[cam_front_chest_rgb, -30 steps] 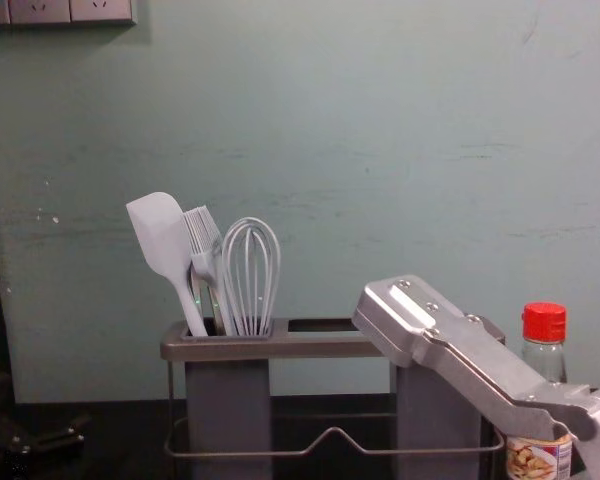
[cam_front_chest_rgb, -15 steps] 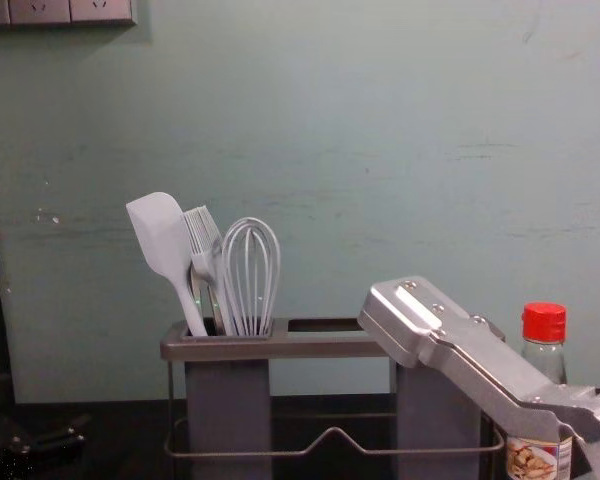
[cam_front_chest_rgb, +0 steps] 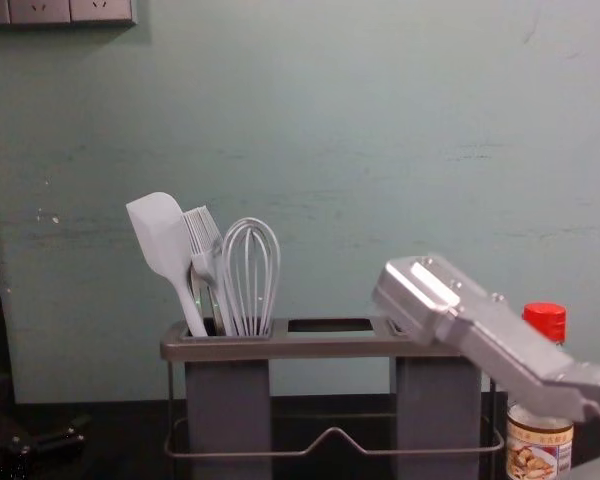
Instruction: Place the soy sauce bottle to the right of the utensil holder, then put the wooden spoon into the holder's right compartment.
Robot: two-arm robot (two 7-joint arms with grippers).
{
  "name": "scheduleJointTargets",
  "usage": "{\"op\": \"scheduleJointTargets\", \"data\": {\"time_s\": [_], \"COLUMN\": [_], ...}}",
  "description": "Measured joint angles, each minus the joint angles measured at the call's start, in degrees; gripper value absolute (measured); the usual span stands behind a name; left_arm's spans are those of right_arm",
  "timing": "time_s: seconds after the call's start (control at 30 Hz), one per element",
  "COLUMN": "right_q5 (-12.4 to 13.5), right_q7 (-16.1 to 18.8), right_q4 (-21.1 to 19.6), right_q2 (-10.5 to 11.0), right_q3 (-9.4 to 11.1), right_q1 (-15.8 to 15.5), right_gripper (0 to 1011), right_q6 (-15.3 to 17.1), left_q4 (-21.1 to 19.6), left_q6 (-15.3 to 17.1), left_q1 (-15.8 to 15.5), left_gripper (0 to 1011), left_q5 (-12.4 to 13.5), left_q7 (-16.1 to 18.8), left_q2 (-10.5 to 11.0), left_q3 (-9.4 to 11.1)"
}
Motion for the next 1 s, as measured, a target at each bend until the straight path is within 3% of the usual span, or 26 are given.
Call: {"op": "scheduleJointTargets", "data": {"time_s": [0.4, 0.73, 1.0], "right_q5": [-0.8, -1.3, -0.3], "right_q7": [3.3, 7.6, 10.0], "right_q4": [-5.6, -11.5, -13.0], "right_q2": [3.5, 9.7, 13.5], "right_q3": [1.3, 4.0, 5.9], "right_q1": [-1.5, -5.0, -7.4], "right_gripper": [839, 839, 839], "right_q6": [2.0, 2.9, 1.9], "left_q4": [0.0, 0.0, 0.0], "left_q6": [0.0, 0.0, 0.0], "left_q1": [0.0, 0.0, 0.0], "left_gripper": [1005, 1005, 1005], "left_q5": [0.0, 0.0, 0.0], "left_q7": [0.0, 0.0, 0.0], "left_q2": [0.0, 0.0, 0.0], "left_q3": [0.0, 0.0, 0.0]}}
